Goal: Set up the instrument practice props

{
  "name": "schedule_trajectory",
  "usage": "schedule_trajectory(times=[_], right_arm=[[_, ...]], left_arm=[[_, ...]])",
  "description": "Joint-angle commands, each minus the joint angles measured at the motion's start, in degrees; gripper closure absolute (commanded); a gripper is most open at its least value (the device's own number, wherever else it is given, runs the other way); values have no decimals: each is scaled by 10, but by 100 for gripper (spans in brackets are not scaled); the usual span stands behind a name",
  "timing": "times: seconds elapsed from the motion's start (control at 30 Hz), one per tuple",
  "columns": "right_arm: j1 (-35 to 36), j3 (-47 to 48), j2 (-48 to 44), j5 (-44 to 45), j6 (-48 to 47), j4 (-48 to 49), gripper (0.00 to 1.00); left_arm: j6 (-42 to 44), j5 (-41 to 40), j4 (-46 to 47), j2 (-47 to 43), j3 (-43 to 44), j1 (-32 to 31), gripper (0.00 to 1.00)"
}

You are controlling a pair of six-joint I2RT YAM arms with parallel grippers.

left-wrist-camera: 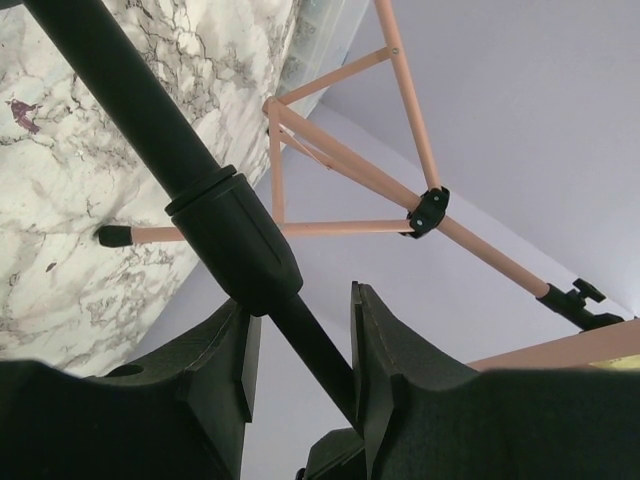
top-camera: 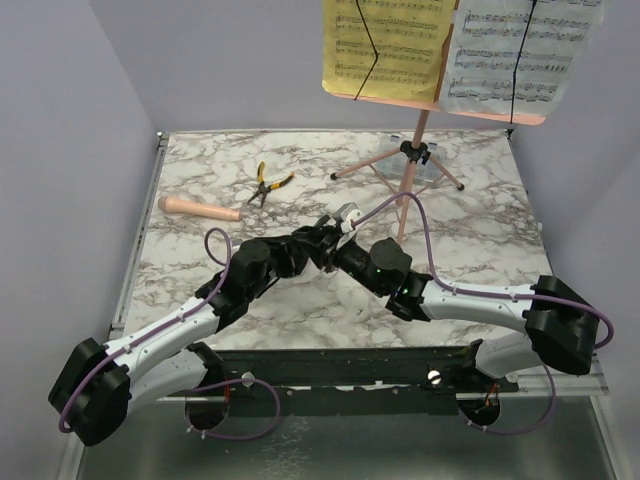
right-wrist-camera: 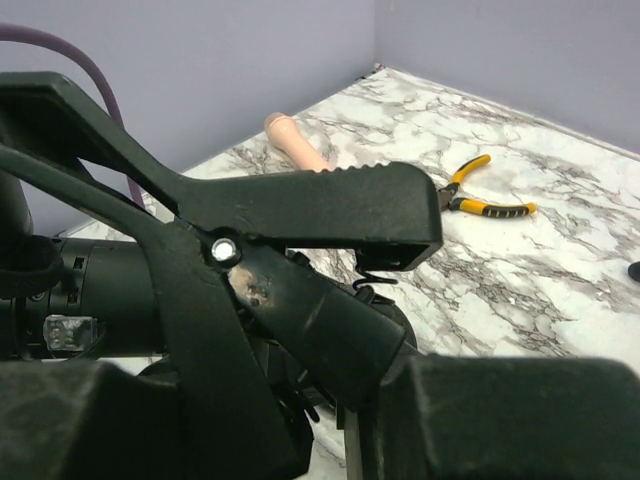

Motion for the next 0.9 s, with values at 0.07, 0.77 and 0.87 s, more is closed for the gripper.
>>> schedule_trajectory(times=[0.07,0.77,0.87], right_arm=[[-22,37,-22,96,-17,-1,100],[-38,-63,-138,94,-7,-88,99],[-38,-75,-137,77,17,-101,98]], left_arm=[[-149,69,-7,-25,-27,-30,41],[230,-138,-311,-156,54,8,2],[275,-113,-330,-128,81,47,2]])
